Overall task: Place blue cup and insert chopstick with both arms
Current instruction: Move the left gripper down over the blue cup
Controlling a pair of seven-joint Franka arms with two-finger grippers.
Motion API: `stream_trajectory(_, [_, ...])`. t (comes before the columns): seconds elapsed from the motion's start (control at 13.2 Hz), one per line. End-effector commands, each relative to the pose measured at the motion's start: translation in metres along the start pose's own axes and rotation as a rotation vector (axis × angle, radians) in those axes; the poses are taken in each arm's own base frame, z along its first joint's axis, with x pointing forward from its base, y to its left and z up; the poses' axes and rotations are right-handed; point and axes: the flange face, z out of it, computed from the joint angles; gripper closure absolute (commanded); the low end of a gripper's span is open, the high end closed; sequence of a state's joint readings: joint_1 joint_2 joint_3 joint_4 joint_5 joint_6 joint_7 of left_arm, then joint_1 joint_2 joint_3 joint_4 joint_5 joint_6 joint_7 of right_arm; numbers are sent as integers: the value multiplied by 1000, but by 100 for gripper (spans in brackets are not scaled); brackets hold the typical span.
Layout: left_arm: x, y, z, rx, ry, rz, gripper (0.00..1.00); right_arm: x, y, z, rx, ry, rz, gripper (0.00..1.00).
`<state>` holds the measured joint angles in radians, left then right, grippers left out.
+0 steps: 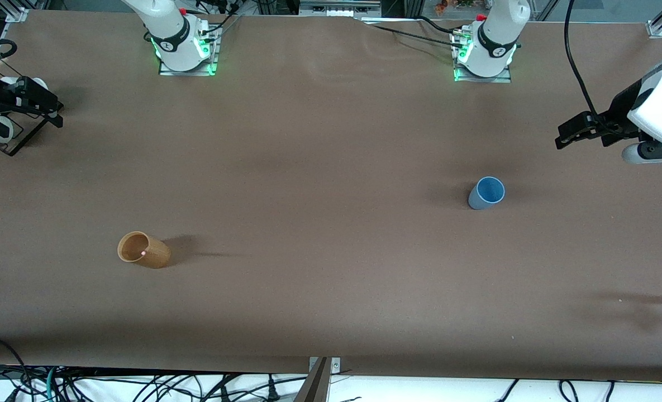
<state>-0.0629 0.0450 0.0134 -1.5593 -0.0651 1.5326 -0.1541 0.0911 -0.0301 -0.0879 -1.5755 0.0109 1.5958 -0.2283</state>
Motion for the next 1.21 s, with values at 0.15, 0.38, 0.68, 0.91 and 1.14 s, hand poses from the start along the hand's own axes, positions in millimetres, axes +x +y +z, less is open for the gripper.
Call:
stream_trajectory(0.15, [3, 1, -7, -15, -1, -10, 0, 3, 0, -3, 1, -3, 18, 0])
stream_trajectory(0.38, [3, 0, -7, -13, -1, -10, 0, 2, 0, -3, -1, -1, 21, 0])
stream_trajectory(0.68, [3, 0, -7, -14, 2, -5, 0, 3, 1, -2, -7, -6, 110, 0])
stream_trajectory(0.91, [14, 10, 13, -7, -25, 9, 0, 2, 3, -1, -4, -13, 116, 0])
stream_trajectory(1.14, [41, 32, 46, 51, 19, 51, 0, 1, 5, -1, -5, -15, 113, 0])
